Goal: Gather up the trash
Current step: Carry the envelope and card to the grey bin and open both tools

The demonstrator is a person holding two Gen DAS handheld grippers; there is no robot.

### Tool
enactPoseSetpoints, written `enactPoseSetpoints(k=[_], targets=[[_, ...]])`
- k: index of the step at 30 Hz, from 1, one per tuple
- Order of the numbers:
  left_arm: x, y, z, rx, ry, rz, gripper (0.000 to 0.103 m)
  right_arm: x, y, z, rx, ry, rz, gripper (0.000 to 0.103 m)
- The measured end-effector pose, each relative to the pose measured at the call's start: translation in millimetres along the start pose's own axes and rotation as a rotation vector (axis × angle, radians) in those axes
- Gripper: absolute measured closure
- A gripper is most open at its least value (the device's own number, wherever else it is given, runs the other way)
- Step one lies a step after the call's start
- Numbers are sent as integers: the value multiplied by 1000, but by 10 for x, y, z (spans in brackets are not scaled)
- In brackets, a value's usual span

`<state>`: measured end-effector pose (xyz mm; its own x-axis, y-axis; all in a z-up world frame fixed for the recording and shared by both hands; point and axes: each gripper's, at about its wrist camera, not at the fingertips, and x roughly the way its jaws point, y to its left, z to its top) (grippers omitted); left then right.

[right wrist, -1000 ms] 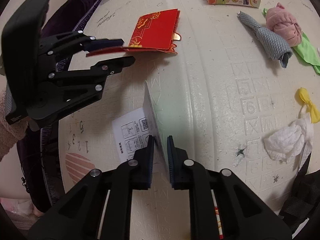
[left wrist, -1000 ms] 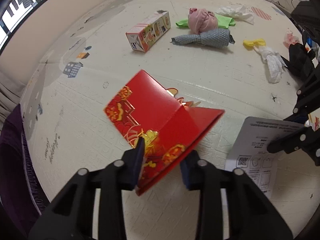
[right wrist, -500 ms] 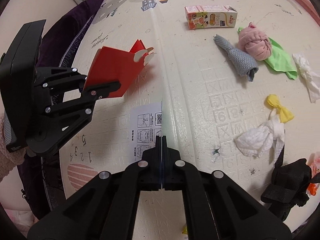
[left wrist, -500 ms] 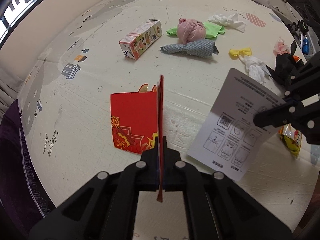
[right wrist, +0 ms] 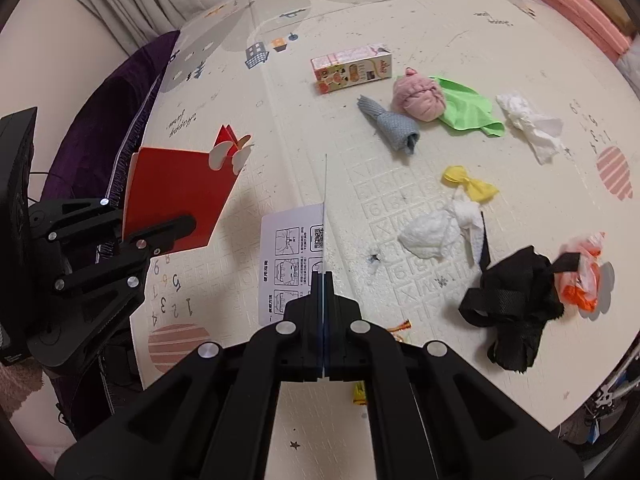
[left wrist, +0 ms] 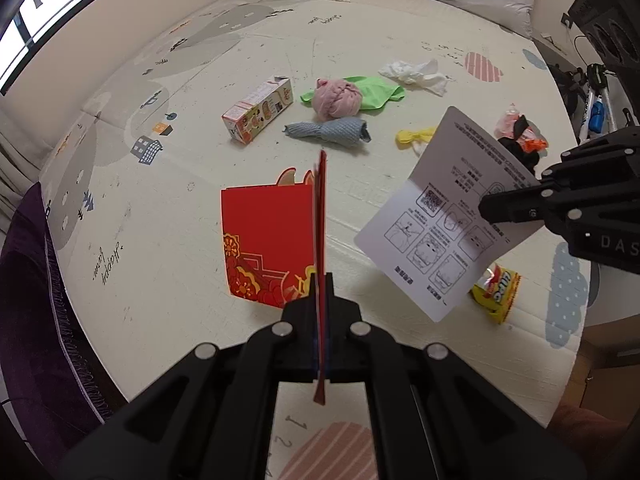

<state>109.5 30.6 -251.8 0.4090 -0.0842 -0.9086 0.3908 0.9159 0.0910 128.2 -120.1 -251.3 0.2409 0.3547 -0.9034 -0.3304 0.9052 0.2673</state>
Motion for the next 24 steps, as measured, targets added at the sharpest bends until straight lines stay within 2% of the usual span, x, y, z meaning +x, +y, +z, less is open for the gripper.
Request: enactPoseSetpoints(k=[7, 14, 18, 24], targets=[[-420, -564, 117, 49, 8, -20, 101, -595, -355, -337, 122, -45, -35, 103], [-782, -1383, 325, 144, 9, -72, 101, -1361, -942, -906, 257, -90, -103, 103], [-952, -2014, 457, 231, -3, -119, 101, -1822, -1346, -1374, 352, -115, -157, 103], [-1080, -3120, 626, 390, -16, -224, 101, -2483, -2005, -2319, 523, -137, -255, 103]])
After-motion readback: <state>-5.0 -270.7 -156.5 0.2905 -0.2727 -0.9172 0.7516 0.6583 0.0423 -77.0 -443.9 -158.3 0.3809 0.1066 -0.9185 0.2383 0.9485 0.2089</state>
